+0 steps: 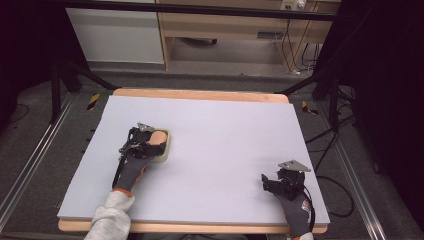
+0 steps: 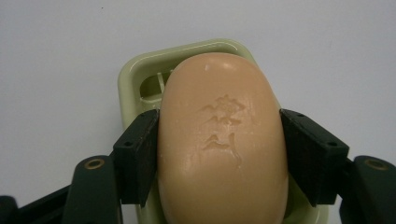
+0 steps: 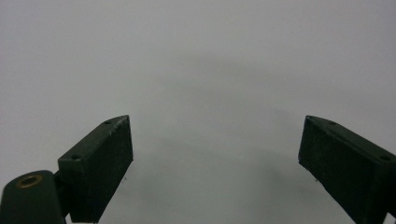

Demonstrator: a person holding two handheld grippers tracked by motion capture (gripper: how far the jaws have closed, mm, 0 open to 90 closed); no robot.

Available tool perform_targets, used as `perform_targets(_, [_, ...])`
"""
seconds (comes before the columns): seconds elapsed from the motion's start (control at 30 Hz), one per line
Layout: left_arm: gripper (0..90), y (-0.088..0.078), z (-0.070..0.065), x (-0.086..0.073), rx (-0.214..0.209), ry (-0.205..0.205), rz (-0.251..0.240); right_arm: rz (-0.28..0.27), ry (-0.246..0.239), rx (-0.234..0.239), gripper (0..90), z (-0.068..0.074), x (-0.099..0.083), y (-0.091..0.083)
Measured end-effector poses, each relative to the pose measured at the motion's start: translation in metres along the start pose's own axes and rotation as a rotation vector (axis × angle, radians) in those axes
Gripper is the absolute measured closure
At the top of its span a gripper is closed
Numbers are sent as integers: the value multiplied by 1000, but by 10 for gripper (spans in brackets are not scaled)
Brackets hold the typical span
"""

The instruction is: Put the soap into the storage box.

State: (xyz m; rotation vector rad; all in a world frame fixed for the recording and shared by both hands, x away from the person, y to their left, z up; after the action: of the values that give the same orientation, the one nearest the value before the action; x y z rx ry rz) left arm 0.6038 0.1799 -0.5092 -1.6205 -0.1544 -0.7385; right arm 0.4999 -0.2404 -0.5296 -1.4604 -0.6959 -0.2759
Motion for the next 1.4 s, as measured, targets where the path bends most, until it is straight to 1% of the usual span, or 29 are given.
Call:
perform_targets(0.33, [312, 0, 0, 0, -1, -7, 4, 0, 2, 2, 103, 1, 0, 0])
perform_targets(0.53, [310, -1, 0, 0, -9, -6, 5, -1, 0, 3, 102, 1, 0, 0])
perform_targets(0.6, [293, -3, 0, 0, -9, -6, 7, -2, 0, 3, 102, 1, 0, -1])
perform_targets(0.7, [290, -10, 1, 2, -27, -14, -13, -4, -4, -2, 102, -1, 0, -1])
perform_targets(0.83, [290, -17, 1, 4, -30, -10, -30, -5, -3, -4, 102, -1, 0, -1])
perform_targets(0.97, [290, -25, -6, 7, -47, 1, -61, -8, -1, -3, 102, -1, 0, -1])
perform_targets(1.17, [292, -40, -22, 12, -84, 26, -104, -9, 2, -1, 102, -1, 0, -2])
perform_targets(1.33, [296, -50, -32, 10, -98, 51, -128, -13, 1, -3, 102, -2, 0, -4])
perform_targets(1.4, [299, -54, -34, 8, -98, 62, -135, -14, 7, -3, 102, -2, 0, -4])
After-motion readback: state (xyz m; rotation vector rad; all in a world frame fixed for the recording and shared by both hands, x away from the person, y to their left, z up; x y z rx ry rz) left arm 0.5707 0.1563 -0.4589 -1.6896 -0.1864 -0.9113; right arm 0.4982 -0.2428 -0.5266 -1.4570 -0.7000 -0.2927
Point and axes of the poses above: each handheld gripper's, and its own axes: y roughly forward along the jaws, x roughly out of its top, z roughly to its left, the point moved 8 cm from there along y, roughly forward along the jaws, and after that the axes turned 13 degrees about z, right-handed, at the moved point
